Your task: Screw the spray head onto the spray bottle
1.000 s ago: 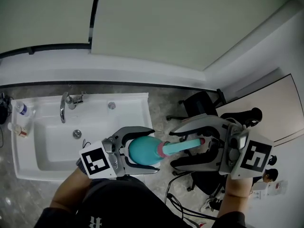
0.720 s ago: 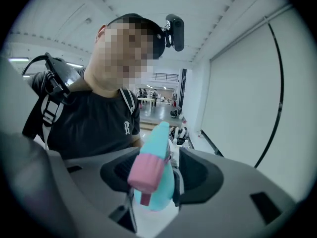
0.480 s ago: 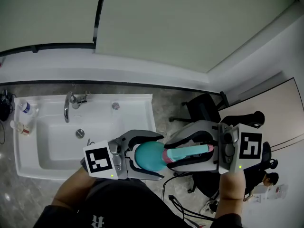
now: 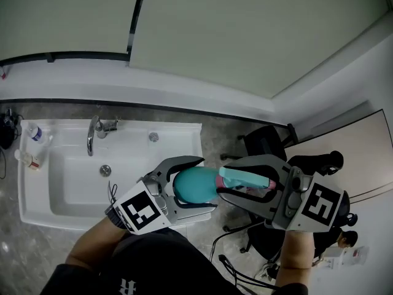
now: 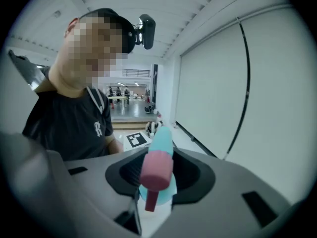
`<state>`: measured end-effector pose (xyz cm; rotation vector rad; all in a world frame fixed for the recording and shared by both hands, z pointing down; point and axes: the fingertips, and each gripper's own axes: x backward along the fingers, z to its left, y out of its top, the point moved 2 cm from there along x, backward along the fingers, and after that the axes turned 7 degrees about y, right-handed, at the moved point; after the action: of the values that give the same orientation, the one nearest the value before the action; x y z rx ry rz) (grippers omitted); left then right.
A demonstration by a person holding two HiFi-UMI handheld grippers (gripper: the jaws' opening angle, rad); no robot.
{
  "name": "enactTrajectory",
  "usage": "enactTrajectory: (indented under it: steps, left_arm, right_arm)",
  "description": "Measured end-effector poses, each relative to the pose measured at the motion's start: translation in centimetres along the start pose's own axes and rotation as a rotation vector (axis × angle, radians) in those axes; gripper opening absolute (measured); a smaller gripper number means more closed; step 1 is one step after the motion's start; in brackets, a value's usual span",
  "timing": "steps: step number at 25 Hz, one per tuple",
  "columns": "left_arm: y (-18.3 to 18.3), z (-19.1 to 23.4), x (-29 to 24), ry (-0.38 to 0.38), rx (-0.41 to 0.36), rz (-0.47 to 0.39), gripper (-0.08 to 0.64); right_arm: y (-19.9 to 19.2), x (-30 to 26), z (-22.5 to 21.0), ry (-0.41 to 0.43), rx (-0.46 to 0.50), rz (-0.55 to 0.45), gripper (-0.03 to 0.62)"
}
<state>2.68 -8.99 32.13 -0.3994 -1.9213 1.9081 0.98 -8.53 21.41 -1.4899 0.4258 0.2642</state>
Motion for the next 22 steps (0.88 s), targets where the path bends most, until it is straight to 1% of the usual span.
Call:
enactTrajectory:
  steps: [2,5,9,12,13,14,15,16,18,19,21,22]
  left_arm:
    - [-0.2,0.7,-0.2,0.058,-0.015,0.013,0.428]
    - [-0.7,1.6,-0.4,0.156,-0.049,0.037,0.428]
    - [-1.2,3.2,-0.5,0.357,-0.164,0.082,0.428]
    - [-2.4,4.6,-0.4,0.527,-0.234,0.127,0.428]
    - [-3.0,5.1,-0.4,0.576,-0.252,0.143,0.428]
    - [-3.7,5.5,-0.5,0.606,-0.262,0.159,0.428]
    - [-4.5,5.7,-0.6,0.612,-0.256,0.172,0.428]
    - [-5.2,5.6,-0.9,0.595,-0.234,0.18,0.428]
    - [-6.2,5.2,-1.4,0.532,-0.158,0.171,0.428]
    - [-6.3,5.0,-1.7,0.502,-0.119,0.159,0.428]
    - [-6.3,4.7,-2.1,0.462,-0.053,0.136,0.428]
    - [-6.2,4.7,-2.2,0.45,-0.028,0.124,0.428]
  right_arm:
    - [-0.9,0.3,-0.6,-0.075,-0.039,0.032,0.137]
    - [-1.9,0.6,-1.4,-0.159,-0.125,0.069,0.136]
    - [-2.9,0.8,-2.7,-0.251,-0.255,0.054,0.137]
    - [-4.5,0.5,-4.2,-0.329,-0.402,0.031,0.137]
    - [-5.2,0.3,-4.8,-0.353,-0.462,0.017,0.136]
    - [-5.9,0.1,-5.3,-0.375,-0.521,0.005,0.137]
    - [-6.6,0.0,-5.7,-0.394,-0.574,-0.004,0.137]
    - [-7.3,-0.1,-6.0,-0.407,-0.619,-0.011,0.137]
    - [-8.1,-0.2,-6.1,-0.42,-0.681,-0.023,0.138]
    - [-8.2,-0.2,-6.1,-0.425,-0.697,-0.029,0.14]
    - [-8.0,0.0,-6.1,-0.435,-0.707,-0.038,0.227]
    - [-7.9,0.1,-6.0,-0.439,-0.707,-0.042,0.245]
